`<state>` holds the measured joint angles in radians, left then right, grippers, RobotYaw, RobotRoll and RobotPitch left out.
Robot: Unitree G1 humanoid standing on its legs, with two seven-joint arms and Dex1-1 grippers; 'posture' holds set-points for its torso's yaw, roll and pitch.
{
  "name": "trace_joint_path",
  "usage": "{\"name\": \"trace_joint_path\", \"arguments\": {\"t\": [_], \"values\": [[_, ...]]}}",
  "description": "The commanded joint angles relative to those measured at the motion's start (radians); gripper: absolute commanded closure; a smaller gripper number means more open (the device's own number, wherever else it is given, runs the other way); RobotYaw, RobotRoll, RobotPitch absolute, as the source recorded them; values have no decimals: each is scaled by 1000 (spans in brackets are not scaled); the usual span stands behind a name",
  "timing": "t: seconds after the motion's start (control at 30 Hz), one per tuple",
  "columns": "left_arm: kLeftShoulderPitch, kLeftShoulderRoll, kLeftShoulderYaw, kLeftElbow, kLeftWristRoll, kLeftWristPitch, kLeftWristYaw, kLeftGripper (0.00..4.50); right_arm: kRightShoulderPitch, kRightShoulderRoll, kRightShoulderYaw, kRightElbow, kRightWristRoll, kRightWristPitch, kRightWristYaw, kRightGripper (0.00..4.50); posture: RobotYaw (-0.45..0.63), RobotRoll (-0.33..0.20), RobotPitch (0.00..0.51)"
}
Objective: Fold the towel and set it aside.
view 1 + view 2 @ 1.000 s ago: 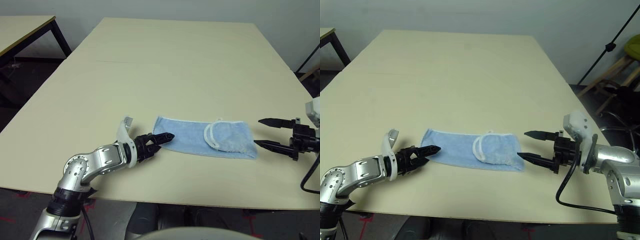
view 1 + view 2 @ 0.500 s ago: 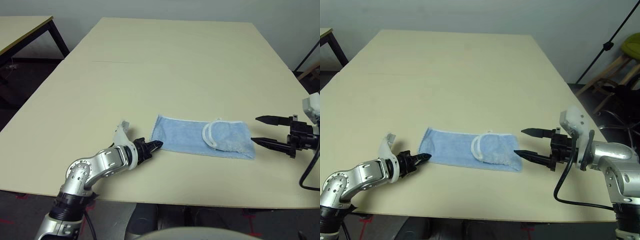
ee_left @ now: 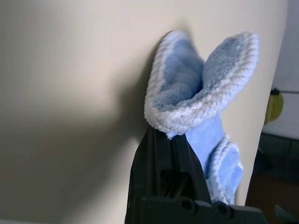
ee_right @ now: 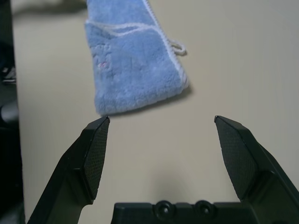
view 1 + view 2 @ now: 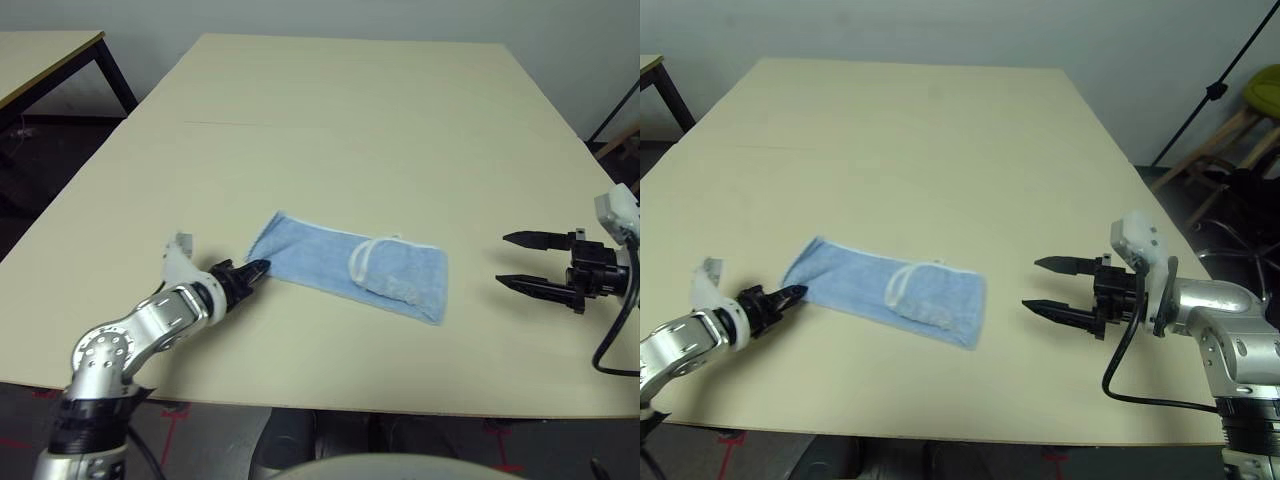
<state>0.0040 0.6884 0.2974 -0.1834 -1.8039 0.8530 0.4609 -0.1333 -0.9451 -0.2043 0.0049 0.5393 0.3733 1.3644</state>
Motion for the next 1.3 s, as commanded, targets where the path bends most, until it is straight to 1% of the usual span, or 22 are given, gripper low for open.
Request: {"name": "trace_joint_path", "arguments": {"t": [0.03, 0.13, 0.27, 0.4, 0.47, 0.53, 0.6, 0.7, 0.83, 0.97, 1.07, 1.17, 1.3], "values": [[6, 50, 18, -1, -4, 58, -73, 4461, -11, -29, 25, -15, 1, 14, 41, 0, 169, 0, 71], [-51, 73, -8, -17, -10, 96, -152, 4461, -15, -39, 29, -16, -2, 20, 56, 0, 162, 0, 70], [-159, 86, -87, -55, 5, 168, -257, 4461, 8, -42, 14, -50, 7, 41, 48, 0, 149, 0, 72], [-364, 44, -252, -81, 43, 263, -376, 4461, 58, -45, -13, -84, 20, 59, 35, 0, 125, 0, 75], [-439, 20, -311, -65, 71, 303, -436, 4461, 75, -48, -25, -91, 26, 66, 31, 0, 114, 0, 76], [-490, 6, -354, -43, 100, 341, -498, 4461, 88, -51, -35, -100, 28, 71, 28, 0, 111, 0, 76], [-527, 2, -395, -20, 155, 384, -579, 4461, 97, -55, -45, -110, 33, 80, 21, 0, 99, 0, 76], [-577, -13, -465, 13, 292, 415, -700, 4461, 107, -59, -54, -138, 40, 99, 4, 0, 85, 0, 74], [-627, -87, -527, 68, 443, 410, -803, 4461, 119, -52, -58, -200, 61, 143, -33, 0, 73, 0, 73], [-646, -142, -565, 91, 565, 410, -879, 4461, 124, -49, -58, -236, 78, 173, -53, 0, 69, 0, 72], [-645, -161, -595, 89, 642, 411, -941, 4461, 127, -51, -57, -249, 86, 185, -59, 0, 65, 0, 72], [-652, -167, -606, 73, 691, 418, -1003, 3800, 123, -50, -50, -238, 83, 180, -56, 0, 66, 0, 71], [-668, -147, -617, 28, 742, 421, -1090, 2471, 111, -43, -31, -202, 66, 154, -43, 0, 76, 0, 69]]}}
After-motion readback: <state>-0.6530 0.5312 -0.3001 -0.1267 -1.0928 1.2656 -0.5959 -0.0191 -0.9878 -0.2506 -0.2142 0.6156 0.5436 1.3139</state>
